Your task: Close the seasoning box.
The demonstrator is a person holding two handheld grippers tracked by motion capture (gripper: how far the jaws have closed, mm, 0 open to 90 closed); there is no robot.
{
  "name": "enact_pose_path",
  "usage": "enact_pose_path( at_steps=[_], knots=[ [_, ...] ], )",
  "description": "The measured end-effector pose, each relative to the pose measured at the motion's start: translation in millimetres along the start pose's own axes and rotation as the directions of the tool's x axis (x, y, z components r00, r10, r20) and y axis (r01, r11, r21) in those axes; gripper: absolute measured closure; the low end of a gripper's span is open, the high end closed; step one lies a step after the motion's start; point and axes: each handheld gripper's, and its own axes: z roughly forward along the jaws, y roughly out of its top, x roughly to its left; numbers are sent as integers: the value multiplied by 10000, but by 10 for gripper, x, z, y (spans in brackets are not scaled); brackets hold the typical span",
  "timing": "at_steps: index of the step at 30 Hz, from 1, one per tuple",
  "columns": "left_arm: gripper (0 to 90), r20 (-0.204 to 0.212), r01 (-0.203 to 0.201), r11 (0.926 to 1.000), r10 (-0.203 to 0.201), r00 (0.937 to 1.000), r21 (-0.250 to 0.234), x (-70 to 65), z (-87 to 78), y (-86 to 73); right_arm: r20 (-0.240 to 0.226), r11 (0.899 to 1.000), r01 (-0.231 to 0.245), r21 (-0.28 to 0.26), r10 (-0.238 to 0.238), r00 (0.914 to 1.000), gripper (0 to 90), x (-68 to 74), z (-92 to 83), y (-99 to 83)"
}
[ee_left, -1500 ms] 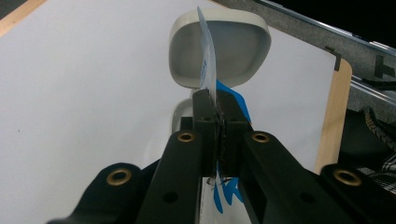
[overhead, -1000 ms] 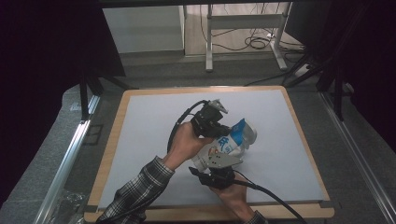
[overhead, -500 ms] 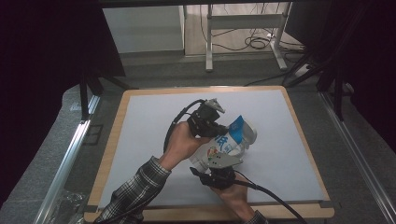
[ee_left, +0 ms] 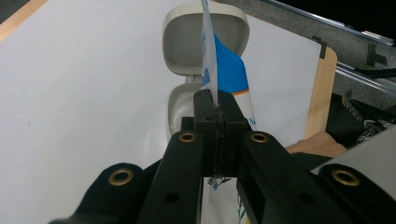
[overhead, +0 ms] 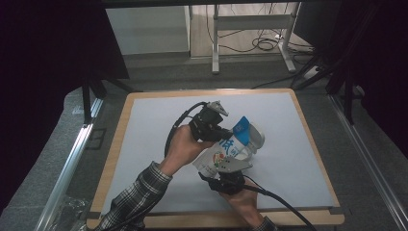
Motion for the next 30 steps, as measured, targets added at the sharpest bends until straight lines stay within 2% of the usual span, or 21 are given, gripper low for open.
enact_pose_path(
  at_steps=[3, 11, 19, 24, 27, 30],
  knots=[
    [893, 91, 18, 10000, -19, 10000, 12, 0, -13, -7, 36, 9998, -201, 40, 201, 9998, 616, -12, -12, -12],
    [893, 105, 35, 10000, -35, 9999, -13, -1, -44, -21, 147, 9997, -259, 17, 259, 9996, 617, -64, -43, -52],
    [897, -8, 11, 10000, -11, 10000, 64, 33, -104, -64, 231, 9997, -234, 55, 233, 9995, 616, -71, -52, -59],
    [900, -29, 3, 10000, -3, 10000, -31, 37, -124, -88, 206, 9999, -109, 82, 108, 9997, 603, -80, -50, -59],
    [900, -47, 37, 9999, -37, 10000, -105, 50, -131, -115, 230, 9996, -16, 282, 9, 9997, 587, -88, -41, -65],
    [900, -54, 78, 9997, -80, 10000, -218, 58, -138, -133, 252, 9993, -82, 363, 73, 9997, 586, -94, -38, -71]
  ],
)
